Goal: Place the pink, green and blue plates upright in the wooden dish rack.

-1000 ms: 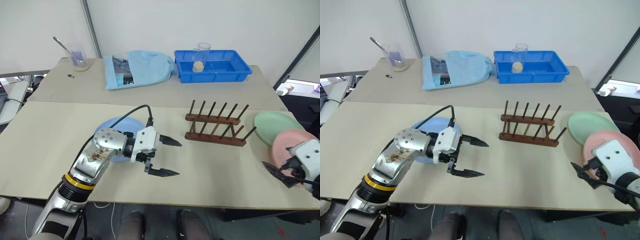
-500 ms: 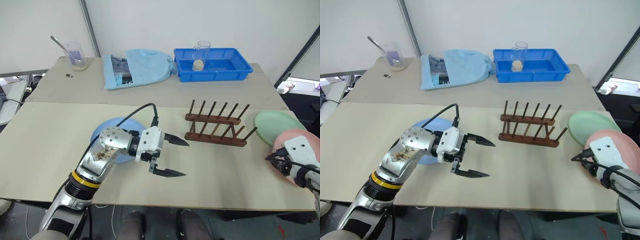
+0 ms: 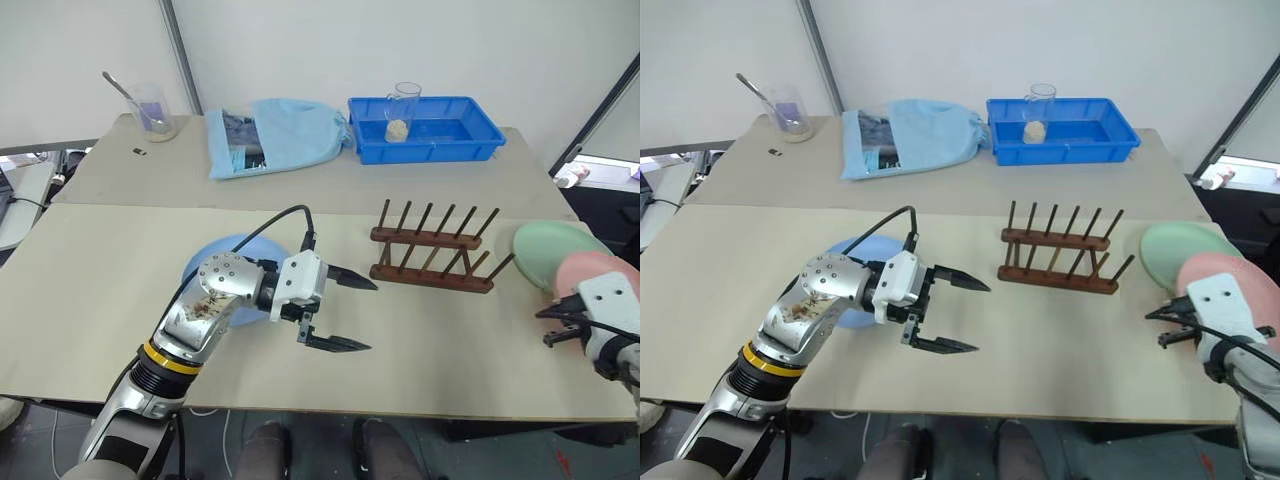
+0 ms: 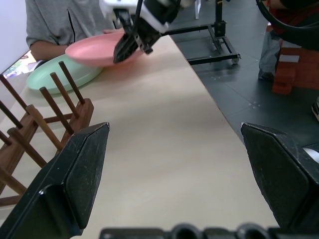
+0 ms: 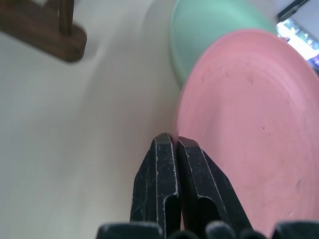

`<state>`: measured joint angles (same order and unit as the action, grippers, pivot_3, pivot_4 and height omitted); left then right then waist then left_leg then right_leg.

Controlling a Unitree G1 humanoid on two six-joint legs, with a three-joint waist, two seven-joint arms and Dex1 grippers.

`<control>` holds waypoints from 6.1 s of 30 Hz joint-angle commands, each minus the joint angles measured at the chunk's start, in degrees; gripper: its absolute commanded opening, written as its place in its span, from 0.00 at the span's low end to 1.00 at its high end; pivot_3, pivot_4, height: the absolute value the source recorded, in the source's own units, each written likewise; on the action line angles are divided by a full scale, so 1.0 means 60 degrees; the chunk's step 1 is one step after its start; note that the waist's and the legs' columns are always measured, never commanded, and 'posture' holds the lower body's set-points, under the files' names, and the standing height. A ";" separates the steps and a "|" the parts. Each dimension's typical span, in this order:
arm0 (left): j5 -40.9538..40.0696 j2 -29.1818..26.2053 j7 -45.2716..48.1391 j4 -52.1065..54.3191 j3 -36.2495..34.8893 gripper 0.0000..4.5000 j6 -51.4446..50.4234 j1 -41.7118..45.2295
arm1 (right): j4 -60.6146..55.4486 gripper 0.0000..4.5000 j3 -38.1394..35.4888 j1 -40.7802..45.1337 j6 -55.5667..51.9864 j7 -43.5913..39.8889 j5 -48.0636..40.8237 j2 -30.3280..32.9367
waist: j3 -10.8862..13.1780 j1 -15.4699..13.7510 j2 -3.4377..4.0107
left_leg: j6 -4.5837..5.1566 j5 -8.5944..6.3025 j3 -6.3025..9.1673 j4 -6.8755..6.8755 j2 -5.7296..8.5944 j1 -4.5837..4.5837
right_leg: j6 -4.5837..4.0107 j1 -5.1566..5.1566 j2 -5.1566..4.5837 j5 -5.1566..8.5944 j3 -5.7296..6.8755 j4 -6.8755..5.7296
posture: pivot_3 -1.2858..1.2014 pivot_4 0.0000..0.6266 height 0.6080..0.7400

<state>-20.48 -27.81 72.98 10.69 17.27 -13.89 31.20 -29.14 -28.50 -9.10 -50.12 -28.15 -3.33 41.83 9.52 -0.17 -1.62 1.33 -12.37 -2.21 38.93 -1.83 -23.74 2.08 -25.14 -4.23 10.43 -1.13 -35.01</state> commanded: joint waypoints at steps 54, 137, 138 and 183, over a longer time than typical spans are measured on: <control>-0.2060 0.0117 -0.0926 0.0634 -0.1401 1.00 -0.1756 0.0973 | 0.5629 0.00 -0.2884 0.7787 -0.4900 0.0429 -1.0875 0.0955 | 0.0004 0.0163 0.0000 | 0.0047 -0.0026 0.0013 -0.0011 -0.0012 -0.0008 | 0.0007 0.0001 0.0148 0.0017 -0.0211 0.0008 | 0.52 0.24 0.98; -0.1785 -0.1188 -0.1599 0.1904 -0.2066 1.00 -0.2191 0.0065 | 1.0411 0.01 0.3653 0.7944 0.8775 -0.1415 0.1352 0.3189 | 0.0025 0.0537 0.0036 | 0.0045 -0.0023 -0.0151 -0.0019 0.0023 0.0078 | 0.0083 -0.0008 0.0191 -0.0008 -0.0490 -0.0002 | 0.52 0.24 0.98; -0.1800 -0.1295 -0.1651 0.1960 -0.2164 1.00 -0.2259 -0.0026 | 0.9685 0.01 0.3463 0.8139 0.8720 -0.1407 0.1174 0.3157 | 0.0026 0.0580 0.0036 | 0.0045 -0.0023 -0.0152 -0.0023 0.0022 0.0080 | 0.0084 -0.0009 0.0191 -0.0008 -0.0491 -0.0003 | 0.52 0.24 0.98; -0.1822 -0.0684 -0.1574 0.1650 -0.1674 1.00 -0.2061 0.0342 | 0.2564 0.01 -0.0197 0.6760 -0.1821 0.2864 -1.3286 0.0087 | 0.0031 0.0293 0.0027 | 0.0058 -0.0025 -0.0071 -0.0012 -0.0029 0.0005 | 0.0048 -0.0023 0.0288 0.0002 -0.0497 0.0007 | 0.52 0.24 0.98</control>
<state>-31.23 -32.22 63.57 20.03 7.62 -27.56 31.92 -12.83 -28.16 30.11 -61.70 -12.09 -80.14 41.78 9.70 1.59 -1.46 1.68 -12.52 -2.64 38.86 -2.00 -23.71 2.37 -25.27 -2.49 10.44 -4.12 -34.98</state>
